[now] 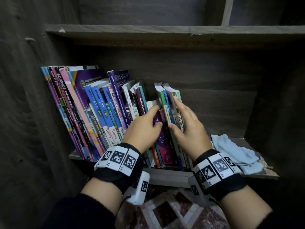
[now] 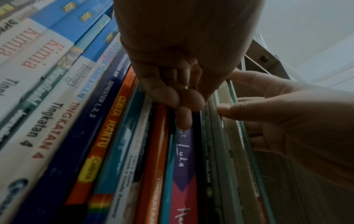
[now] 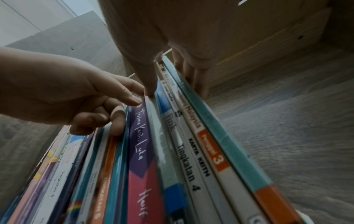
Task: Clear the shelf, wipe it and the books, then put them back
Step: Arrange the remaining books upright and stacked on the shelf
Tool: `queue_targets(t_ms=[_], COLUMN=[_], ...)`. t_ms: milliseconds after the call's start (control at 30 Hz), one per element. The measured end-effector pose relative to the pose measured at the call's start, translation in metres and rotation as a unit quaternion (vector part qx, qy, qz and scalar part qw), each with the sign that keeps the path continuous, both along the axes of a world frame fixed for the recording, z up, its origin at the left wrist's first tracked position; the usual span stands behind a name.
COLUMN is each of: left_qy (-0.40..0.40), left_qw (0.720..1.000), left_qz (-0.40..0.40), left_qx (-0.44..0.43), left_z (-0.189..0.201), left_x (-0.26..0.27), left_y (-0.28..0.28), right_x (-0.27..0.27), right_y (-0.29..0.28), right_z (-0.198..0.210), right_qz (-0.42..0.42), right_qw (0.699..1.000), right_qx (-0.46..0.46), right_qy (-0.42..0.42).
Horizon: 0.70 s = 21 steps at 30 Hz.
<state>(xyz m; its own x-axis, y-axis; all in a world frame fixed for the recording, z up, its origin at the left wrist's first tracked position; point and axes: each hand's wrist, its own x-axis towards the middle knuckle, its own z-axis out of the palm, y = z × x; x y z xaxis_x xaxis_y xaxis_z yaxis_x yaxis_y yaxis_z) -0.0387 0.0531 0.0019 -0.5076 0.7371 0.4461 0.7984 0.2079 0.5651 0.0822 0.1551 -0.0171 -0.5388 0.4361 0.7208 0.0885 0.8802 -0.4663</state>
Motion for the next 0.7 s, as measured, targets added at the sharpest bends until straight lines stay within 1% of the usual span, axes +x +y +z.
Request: queue_targets(t_ms=[67, 100, 200, 300, 367, 400, 467, 500, 533, 567, 600, 633, 667, 700], left_qy=[-0.013, -0.004, 0.060, 0.079, 0.073, 0.082, 0.135, 0.148, 0.139, 0.104, 0.050, -0.008, -0.056, -0.101], left_qw=[1.000, 1.000, 0.998, 0.997, 0.997, 0.995, 0.985, 0.981, 0.983, 0.991, 0.996, 0.995, 0.988, 0.980], left_qz=[-0.008, -0.008, 0.006, -0.001, -0.029, -0.048, -0.083, -0.092, -0.090, -0.080, -0.065, -0.048, -0.031, -0.026], left_qx=[0.005, 0.003, -0.013, 0.008, 0.024, 0.007, -0.069, -0.087, -0.076, -0.036, 0.022, 0.086, 0.140, 0.171], left_z=[0.000, 0.000, -0.003, -0.001, -0.003, -0.006, -0.020, -0.027, -0.031, -0.030, -0.026, -0.019, -0.013, -0.009], left_x=[-0.002, -0.002, 0.002, 0.004, 0.007, 0.011, 0.026, 0.032, 0.034, 0.033, 0.030, 0.026, 0.021, 0.016], left_y=[0.001, 0.000, -0.004, -0.005, -0.004, -0.002, 0.003, 0.006, 0.009, 0.011, 0.011, 0.011, 0.011, 0.010], right_x=[0.001, 0.001, 0.001, 0.000, 0.002, 0.004, 0.010, 0.014, 0.019, 0.024, 0.030, 0.035, 0.039, 0.040], right_y=[0.002, 0.002, 0.001, 0.002, 0.006, 0.009, 0.019, 0.025, 0.031, 0.036, 0.040, 0.043, 0.044, 0.045], right_z=[0.000, 0.000, 0.000, -0.002, -0.004, -0.005, -0.008, -0.009, -0.010, -0.011, -0.013, -0.015, -0.017, -0.019], right_qz=[0.006, 0.008, 0.007, 0.010, 0.030, 0.044, 0.071, 0.077, 0.076, 0.065, 0.052, 0.034, 0.024, 0.019], right_qw=[1.000, 1.000, 1.000, 1.000, 0.999, 0.997, 0.987, 0.982, 0.977, 0.972, 0.967, 0.961, 0.958, 0.957], right_qx=[-0.003, -0.007, -0.004, -0.007, -0.040, -0.069, -0.140, -0.171, -0.199, -0.224, -0.247, -0.265, -0.273, -0.274], right_qy=[-0.007, -0.010, -0.012, -0.006, -0.003, 0.003, 0.020, 0.018, 0.005, -0.017, -0.042, -0.066, -0.085, -0.097])
